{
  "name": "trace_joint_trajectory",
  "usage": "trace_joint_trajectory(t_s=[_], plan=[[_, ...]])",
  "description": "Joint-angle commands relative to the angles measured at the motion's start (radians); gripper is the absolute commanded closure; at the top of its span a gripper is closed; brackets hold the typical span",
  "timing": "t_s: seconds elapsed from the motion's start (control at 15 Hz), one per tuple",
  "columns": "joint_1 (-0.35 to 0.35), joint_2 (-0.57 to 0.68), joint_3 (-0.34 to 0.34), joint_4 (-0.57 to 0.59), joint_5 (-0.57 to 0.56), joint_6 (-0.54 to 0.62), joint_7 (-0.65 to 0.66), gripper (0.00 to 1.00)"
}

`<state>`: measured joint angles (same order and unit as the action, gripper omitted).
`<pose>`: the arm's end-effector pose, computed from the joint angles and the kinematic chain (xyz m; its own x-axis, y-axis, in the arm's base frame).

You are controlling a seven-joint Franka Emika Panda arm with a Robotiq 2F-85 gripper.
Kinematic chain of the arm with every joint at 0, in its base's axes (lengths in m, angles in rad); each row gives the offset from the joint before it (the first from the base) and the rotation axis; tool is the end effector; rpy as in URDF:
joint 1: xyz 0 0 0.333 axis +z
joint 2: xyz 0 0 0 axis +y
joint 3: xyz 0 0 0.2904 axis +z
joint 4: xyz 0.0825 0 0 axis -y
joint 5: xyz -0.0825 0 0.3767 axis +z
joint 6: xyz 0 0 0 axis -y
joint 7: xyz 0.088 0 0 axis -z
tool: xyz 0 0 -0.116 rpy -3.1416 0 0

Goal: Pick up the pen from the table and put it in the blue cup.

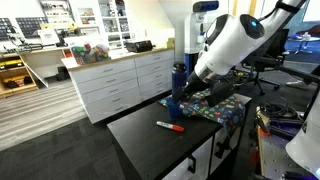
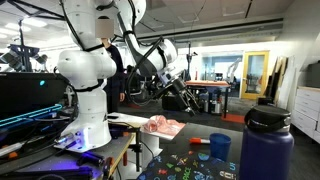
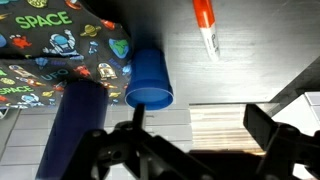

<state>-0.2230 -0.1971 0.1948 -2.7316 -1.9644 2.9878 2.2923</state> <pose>0.3594 0.0493 0.2476 0.7100 -0.3140 0.6304 -0.3631 -0.9302 -0.0543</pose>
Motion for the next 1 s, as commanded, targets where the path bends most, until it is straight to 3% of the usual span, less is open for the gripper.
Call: trace_joint_trajectory(t_s=[0.0,0.93], plan=[[-0.007,0.005,0.011,0.001,0.04,-0.006,-0.061,0.0],[0.0,0.022,0.012,-0.001,0.311,-0.014,-0.416,0.0]])
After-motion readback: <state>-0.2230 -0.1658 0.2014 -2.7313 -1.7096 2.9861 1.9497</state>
